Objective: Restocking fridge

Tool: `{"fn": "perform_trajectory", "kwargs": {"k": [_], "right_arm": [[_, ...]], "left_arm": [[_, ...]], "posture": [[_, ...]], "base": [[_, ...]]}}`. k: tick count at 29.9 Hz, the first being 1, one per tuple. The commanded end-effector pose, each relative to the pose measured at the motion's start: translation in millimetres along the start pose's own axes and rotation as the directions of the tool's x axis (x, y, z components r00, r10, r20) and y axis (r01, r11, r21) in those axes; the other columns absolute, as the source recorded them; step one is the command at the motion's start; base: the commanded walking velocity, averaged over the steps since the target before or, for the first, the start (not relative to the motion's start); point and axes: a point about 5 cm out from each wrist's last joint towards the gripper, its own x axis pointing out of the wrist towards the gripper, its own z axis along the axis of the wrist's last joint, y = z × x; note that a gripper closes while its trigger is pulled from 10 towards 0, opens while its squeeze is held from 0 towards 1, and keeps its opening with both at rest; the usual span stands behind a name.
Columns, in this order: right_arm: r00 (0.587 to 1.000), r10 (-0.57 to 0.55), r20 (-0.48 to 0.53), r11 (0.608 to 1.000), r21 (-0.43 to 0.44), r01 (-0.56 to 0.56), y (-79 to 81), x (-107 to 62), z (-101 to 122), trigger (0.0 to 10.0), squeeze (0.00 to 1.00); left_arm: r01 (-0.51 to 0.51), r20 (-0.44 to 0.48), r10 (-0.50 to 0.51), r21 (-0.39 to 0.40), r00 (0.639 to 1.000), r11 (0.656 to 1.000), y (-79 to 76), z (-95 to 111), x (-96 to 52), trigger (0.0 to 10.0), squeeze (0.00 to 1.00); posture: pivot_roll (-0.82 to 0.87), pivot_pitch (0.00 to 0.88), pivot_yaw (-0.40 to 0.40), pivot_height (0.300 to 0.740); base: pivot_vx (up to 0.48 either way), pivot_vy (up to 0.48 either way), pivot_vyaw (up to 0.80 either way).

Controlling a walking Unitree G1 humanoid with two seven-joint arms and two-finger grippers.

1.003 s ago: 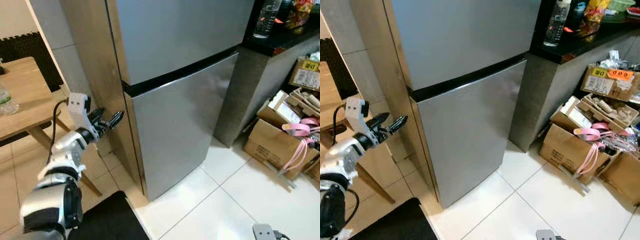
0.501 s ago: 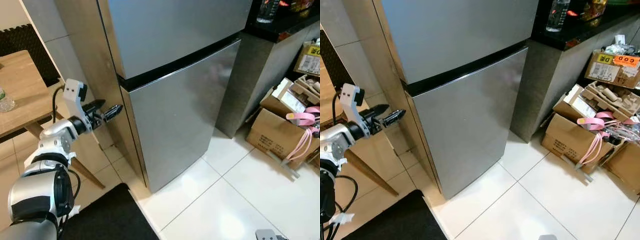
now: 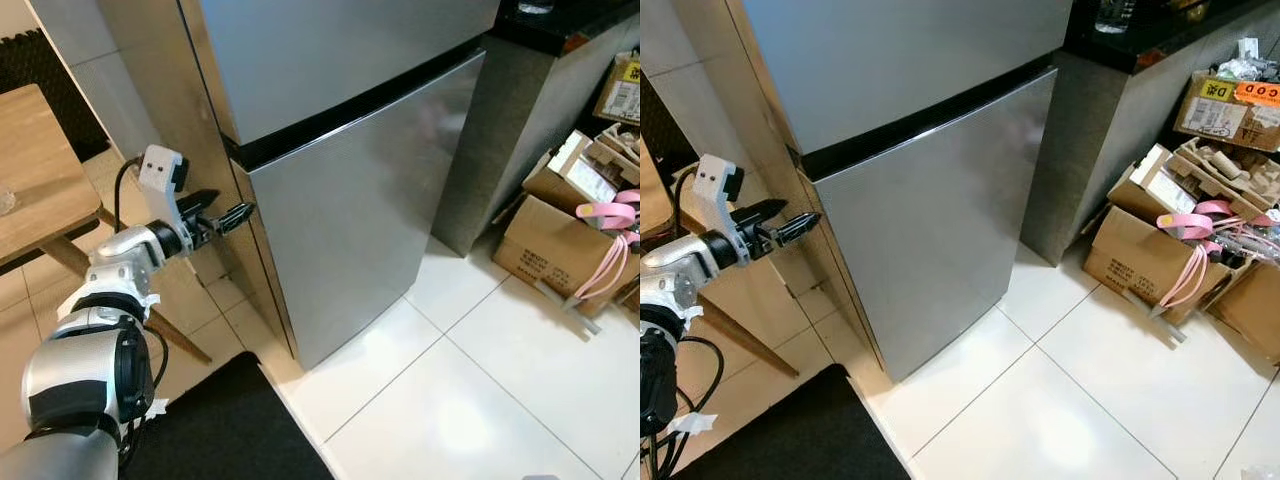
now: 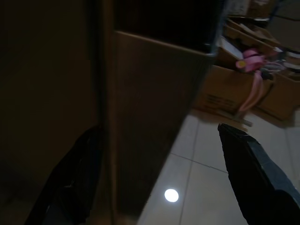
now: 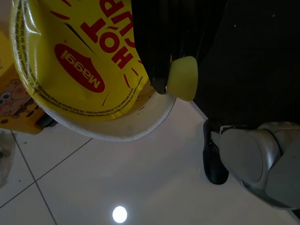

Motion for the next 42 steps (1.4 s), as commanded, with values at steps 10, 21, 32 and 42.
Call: {"fn": "perform_trajectory", "kwargs": {"k": [10,21,32,42], "right_arm": [[1.0,-0.001,-0.017,1.0,-0.006,0.001,1.3,-2.3,-9,10.0,0.0],[1.0,-0.001,-0.007,1.0,-0.013,0.001,0.2,-1.4,-5,10.0,0.0],[1.0,0.0,-0.021,1.0,-0.021,0.0,0.2,-3.0,-11,10.0,0.0],[0.999,-0.019,-0.036,0.999,-0.029,0.018,-9.4,-7.1,-20,10.0,0.0]], "left_arm": [[0.186,0.032,-0.188,0.075,0.982,0.98,-28.3,16,31.7,10.0,0.0],[0.162,0.059,-0.171,0.137,0.983,0.977,-32.1,26,39.0,10.0,0.0],[-0.086,0.007,0.086,0.239,0.996,0.967,-6.4,28,23.6,10.0,0.0],[-0.119,0.042,0.112,0.223,0.993,0.967,-9.6,36,32.1,10.0,0.0]], "posture": [[-0.15,0.189,0.051,0.74],[-0.15,0.185,0.051,0.74],[-0.15,0.197,0.048,0.74],[-0.19,0.221,0.037,0.74]], "base": [[0.0,0.0,0.0],[0.0,0.0,0.0],[0.0,0.0,0.0],[0.0,0.0,0.0]]}}
